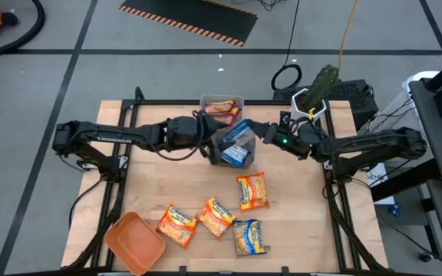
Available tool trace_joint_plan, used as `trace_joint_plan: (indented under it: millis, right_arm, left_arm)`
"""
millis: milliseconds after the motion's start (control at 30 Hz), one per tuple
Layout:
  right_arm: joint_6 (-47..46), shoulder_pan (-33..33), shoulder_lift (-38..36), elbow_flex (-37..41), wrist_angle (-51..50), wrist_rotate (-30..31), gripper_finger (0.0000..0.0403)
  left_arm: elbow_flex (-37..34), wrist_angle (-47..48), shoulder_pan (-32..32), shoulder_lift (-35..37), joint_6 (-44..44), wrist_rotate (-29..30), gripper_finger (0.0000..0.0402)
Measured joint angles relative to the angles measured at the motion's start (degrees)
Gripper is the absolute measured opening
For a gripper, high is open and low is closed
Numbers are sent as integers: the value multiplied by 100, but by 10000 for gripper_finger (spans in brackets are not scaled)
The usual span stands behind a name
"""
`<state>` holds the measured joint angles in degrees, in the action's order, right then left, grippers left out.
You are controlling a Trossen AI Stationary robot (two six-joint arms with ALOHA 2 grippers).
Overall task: Sort Maruchan noodles
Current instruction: Put the right blue noodle pack into the black bin
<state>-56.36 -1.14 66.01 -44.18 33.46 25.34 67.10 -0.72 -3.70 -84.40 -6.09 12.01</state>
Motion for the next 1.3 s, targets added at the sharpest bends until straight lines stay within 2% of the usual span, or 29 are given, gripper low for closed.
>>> trace_joint_plan:
  millis: [400, 500, 700, 1067, 1167, 1300]
  right_arm:
    - [-153, -121, 211, 0, 171, -163, 0]
    - [-169, -121, 203, 1, 279, -163, 0]
    - [-167, -119, 208, 0, 269, -314, 0]
    - [-127, -179, 206, 1, 166, -611, 0]
    - [-107, -252, 205, 0, 121, -619, 1]
    - [23, -346, 183, 0, 90, -717, 18]
  left_arm:
    - [6, -170, -50, -439, -191, -207, 342]
    - [-3, -284, -52, -492, -216, -146, 331]
    - [4, -343, -146, -569, -248, -151, 278]
    - [2, -284, -338, -607, -24, -179, 151]
    - [2, -281, -341, -603, 196, -182, 132]
    - [2, -262, -341, -603, 302, -166, 128]
